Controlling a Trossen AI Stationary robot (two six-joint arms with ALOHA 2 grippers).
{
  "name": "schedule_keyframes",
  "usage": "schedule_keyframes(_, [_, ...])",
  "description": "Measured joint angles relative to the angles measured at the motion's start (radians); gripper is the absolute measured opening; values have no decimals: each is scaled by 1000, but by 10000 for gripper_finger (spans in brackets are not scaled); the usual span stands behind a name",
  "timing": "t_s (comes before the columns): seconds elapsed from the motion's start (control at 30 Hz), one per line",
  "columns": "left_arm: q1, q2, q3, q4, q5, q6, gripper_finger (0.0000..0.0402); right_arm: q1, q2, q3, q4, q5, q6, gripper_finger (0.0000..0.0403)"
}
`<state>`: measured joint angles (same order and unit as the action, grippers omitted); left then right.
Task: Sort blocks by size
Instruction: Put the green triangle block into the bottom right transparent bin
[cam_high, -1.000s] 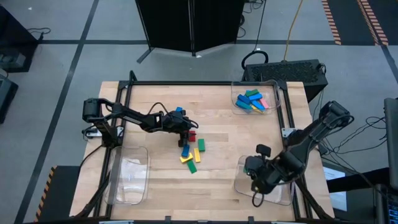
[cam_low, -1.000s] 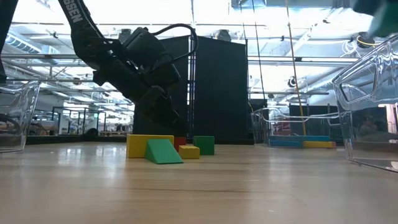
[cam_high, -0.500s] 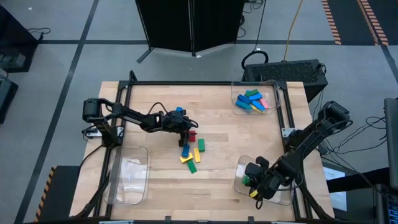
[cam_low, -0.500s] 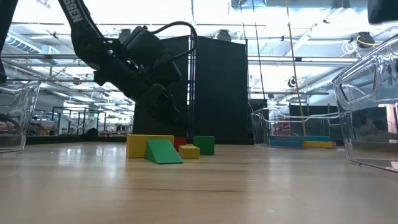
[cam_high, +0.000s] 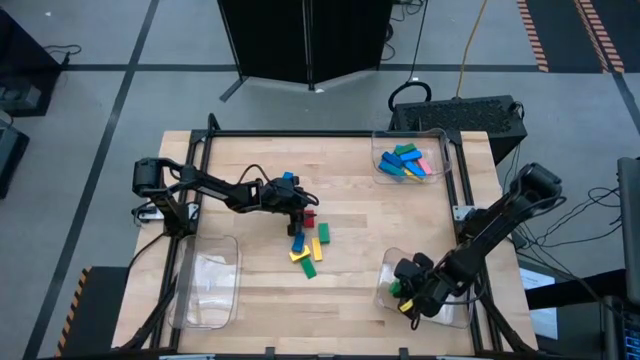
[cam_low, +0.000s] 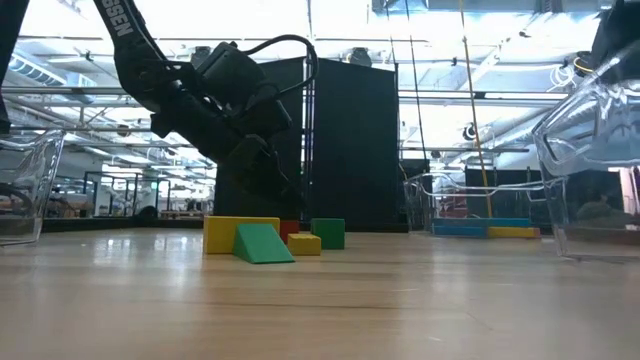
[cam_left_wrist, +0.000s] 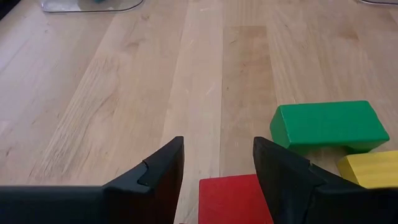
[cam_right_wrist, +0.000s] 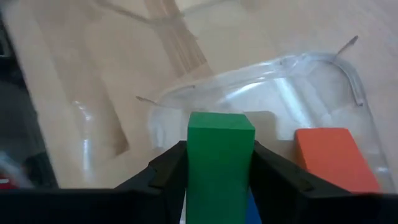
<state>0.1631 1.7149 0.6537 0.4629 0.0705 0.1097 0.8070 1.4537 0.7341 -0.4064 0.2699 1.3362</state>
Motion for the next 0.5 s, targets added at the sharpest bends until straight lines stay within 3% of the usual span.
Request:
schedule_keyframes(0.2, [0,0,0,-2,0,0,194,0,15,-2,44,-51,22,175])
schedule_keyframes(0.5, [0,0,0,-1,0,0,194,47,14,-2,9,-101,92,160])
